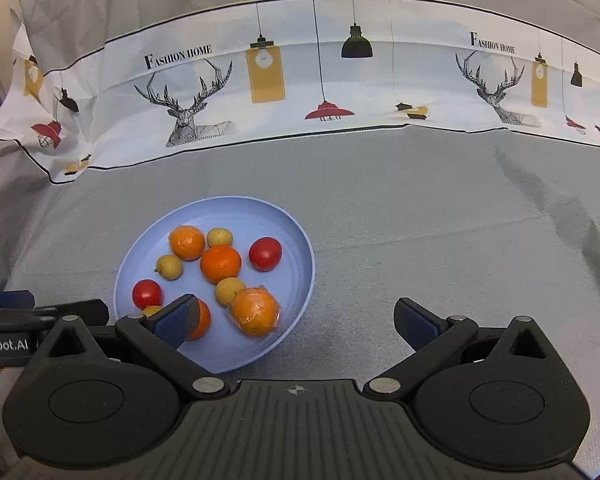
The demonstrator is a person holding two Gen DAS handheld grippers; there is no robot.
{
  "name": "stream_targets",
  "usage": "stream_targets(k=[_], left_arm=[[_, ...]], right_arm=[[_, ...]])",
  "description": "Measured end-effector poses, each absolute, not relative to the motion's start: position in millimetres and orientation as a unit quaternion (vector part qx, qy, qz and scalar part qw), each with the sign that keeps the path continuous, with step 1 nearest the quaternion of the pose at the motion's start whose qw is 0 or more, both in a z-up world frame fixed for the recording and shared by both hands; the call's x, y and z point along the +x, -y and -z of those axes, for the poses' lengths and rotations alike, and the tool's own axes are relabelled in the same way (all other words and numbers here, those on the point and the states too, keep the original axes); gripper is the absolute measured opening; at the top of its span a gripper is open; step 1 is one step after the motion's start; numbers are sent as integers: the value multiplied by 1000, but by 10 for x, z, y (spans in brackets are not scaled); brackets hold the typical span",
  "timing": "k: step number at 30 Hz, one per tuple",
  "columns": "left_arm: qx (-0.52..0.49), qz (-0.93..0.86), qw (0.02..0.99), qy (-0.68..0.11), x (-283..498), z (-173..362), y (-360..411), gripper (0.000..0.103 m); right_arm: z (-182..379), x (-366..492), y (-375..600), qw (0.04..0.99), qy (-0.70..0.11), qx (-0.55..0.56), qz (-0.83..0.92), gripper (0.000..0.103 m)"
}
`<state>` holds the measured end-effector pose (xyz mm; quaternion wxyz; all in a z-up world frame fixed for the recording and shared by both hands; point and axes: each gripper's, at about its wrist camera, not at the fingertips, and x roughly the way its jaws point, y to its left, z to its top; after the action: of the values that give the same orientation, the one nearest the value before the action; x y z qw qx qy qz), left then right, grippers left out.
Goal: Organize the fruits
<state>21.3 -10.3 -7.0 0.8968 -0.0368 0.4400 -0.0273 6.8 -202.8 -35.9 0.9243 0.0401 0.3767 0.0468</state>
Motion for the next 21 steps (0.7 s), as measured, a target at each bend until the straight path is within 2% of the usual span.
stream_targets(k=[21], left_arm=[[-19, 17, 890, -456, 248, 175, 179, 103]], right_arm=[[364, 109, 2037, 922, -383, 33, -37, 102]])
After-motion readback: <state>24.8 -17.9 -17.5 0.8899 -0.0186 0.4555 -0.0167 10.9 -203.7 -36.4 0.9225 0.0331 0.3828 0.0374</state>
